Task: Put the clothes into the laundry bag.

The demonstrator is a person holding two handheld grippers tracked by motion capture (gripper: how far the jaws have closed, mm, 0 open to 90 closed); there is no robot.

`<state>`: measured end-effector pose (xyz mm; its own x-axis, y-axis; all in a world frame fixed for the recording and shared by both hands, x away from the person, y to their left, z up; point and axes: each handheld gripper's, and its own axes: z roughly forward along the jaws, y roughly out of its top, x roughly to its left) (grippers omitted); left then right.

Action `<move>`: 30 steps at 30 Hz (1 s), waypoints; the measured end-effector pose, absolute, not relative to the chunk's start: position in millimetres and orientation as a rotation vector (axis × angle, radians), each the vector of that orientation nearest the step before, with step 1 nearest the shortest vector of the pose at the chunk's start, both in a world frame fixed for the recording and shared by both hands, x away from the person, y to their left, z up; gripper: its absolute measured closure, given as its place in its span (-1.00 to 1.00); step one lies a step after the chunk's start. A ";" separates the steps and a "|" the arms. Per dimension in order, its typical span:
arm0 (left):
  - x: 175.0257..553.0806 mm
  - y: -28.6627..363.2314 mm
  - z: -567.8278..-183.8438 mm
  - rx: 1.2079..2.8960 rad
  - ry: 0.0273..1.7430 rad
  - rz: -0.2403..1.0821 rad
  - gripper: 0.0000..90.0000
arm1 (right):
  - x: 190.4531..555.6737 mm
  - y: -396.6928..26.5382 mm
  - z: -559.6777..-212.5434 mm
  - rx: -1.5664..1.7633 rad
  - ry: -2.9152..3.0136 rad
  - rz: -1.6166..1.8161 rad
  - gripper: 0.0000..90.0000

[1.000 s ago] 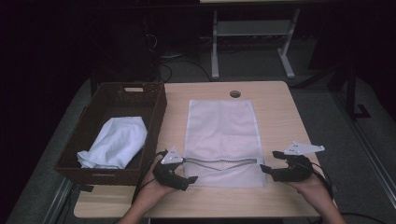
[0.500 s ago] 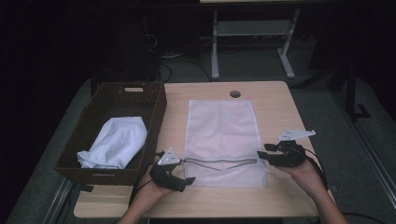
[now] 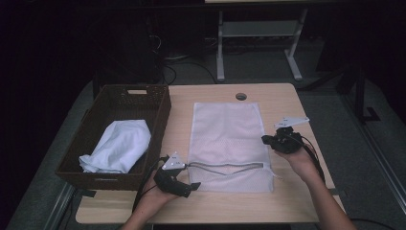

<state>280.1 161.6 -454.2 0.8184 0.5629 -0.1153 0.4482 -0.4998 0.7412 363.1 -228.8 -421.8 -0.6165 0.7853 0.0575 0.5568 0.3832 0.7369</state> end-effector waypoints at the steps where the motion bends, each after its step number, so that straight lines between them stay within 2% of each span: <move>1: 280.4 161.8 -454.3 2.184 0.734 0.181 -0.69 | 366.7 -227.4 -423.3 1.172 2.352 1.050 0.92; 3: 280.3 161.2 -454.9 2.188 0.732 0.179 -0.69 | 373.6 -224.9 -426.3 1.173 2.355 1.014 0.98; 12: 280.3 159.2 -458.4 2.213 0.720 0.181 -0.69 | 393.5 -226.3 -446.9 1.227 2.361 0.948 0.99; 30: 280.8 159.8 -459.8 2.225 0.719 0.185 -0.69 | 399.7 -221.8 -464.0 1.257 2.411 0.856 0.99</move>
